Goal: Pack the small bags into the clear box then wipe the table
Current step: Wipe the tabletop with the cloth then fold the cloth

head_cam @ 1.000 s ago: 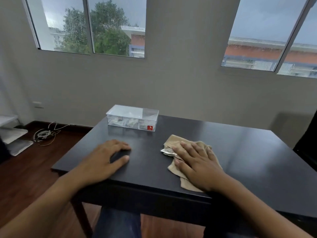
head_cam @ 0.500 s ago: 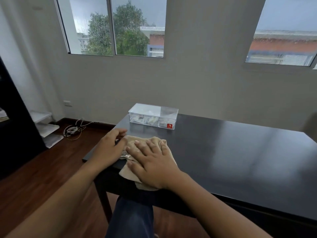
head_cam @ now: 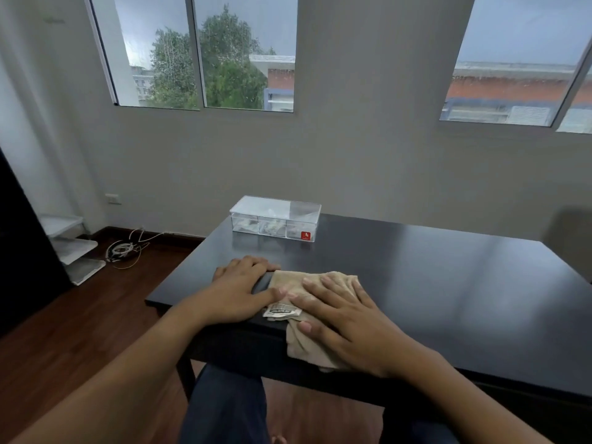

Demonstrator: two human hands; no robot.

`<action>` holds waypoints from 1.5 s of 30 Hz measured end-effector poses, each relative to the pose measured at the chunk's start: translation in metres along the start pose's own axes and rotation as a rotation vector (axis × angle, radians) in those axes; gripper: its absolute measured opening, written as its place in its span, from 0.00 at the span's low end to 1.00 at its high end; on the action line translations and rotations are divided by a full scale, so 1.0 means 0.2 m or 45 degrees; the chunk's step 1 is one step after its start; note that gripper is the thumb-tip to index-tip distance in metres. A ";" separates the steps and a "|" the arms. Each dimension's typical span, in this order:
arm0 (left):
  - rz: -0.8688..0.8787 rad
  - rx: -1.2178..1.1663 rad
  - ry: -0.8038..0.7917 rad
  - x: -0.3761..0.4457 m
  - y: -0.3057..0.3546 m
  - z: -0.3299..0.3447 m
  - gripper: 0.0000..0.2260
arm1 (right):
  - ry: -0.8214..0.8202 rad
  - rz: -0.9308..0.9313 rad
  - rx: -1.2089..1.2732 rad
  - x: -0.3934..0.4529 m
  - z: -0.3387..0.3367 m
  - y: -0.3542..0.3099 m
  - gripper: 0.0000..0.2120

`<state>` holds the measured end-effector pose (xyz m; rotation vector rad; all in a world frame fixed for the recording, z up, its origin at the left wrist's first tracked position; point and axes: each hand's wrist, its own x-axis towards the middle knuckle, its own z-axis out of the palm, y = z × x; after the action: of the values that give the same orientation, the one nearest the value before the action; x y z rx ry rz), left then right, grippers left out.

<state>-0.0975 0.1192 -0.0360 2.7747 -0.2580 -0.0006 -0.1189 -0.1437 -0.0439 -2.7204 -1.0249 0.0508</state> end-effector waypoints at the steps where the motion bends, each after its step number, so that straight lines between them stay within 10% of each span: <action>1: 0.022 0.010 -0.012 0.00 0.02 0.02 0.28 | 0.000 0.041 0.004 -0.04 -0.01 0.04 0.26; 27: 0.141 0.145 0.077 0.13 0.16 0.15 0.31 | 0.095 0.656 0.052 0.71 -0.19 0.94 0.29; 38: 0.465 0.009 0.038 0.32 0.52 0.28 0.30 | 0.309 1.342 -0.046 -0.43 -0.38 1.49 0.36; 45: 0.535 -0.129 0.121 0.35 0.67 0.34 0.27 | 0.217 1.276 -0.057 -1.07 -0.29 1.10 0.29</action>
<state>-0.0553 -0.0406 -0.0517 2.5594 -0.7855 0.2150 -0.1310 -0.4567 -0.0481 -2.9028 0.4410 -0.0358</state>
